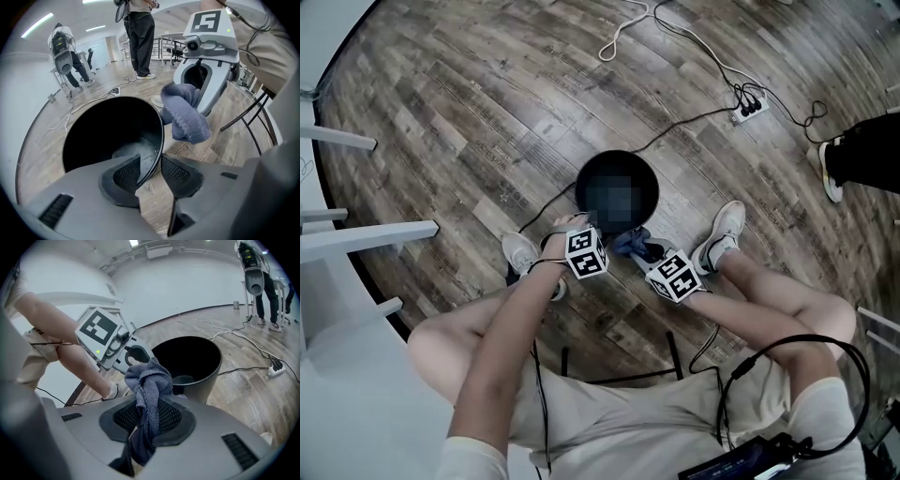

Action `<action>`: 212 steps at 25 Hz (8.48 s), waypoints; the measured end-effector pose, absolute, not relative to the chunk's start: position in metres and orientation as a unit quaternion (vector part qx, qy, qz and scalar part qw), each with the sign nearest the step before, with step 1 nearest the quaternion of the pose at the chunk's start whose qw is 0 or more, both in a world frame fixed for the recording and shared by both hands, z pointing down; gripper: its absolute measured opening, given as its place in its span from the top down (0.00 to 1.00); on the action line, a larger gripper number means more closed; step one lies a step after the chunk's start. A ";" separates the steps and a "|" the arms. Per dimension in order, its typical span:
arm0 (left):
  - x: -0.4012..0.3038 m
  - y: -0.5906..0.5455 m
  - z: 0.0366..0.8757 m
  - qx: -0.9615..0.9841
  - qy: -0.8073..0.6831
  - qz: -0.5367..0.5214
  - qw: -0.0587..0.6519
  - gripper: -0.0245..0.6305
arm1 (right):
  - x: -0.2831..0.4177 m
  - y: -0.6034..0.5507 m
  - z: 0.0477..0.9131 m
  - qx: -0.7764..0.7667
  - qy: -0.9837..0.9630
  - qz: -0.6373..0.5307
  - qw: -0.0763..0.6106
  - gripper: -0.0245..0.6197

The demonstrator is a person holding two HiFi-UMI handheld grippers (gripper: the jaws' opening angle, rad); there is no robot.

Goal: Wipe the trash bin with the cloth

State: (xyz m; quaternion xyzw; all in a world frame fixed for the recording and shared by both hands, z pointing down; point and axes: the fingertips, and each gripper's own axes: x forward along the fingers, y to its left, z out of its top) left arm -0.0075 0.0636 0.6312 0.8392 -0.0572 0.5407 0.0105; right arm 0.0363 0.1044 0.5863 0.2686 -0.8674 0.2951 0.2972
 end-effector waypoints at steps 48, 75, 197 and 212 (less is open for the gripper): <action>-0.003 0.072 0.624 0.864 -0.023 0.503 -0.009 0.70 | 0.048 0.117 0.743 0.258 -0.815 0.331 0.400 0.84; 0.007 0.082 0.632 0.836 -0.050 0.547 0.008 0.81 | 0.050 0.085 0.618 0.285 -0.865 0.272 0.310 0.84; -0.034 0.061 0.637 0.816 0.025 0.575 -0.055 0.75 | 0.040 0.120 0.654 0.238 -0.831 0.294 0.408 0.84; 0.000 0.080 0.636 0.809 -0.087 0.573 0.092 0.77 | 0.039 0.116 0.579 0.230 -0.873 0.230 0.363 0.84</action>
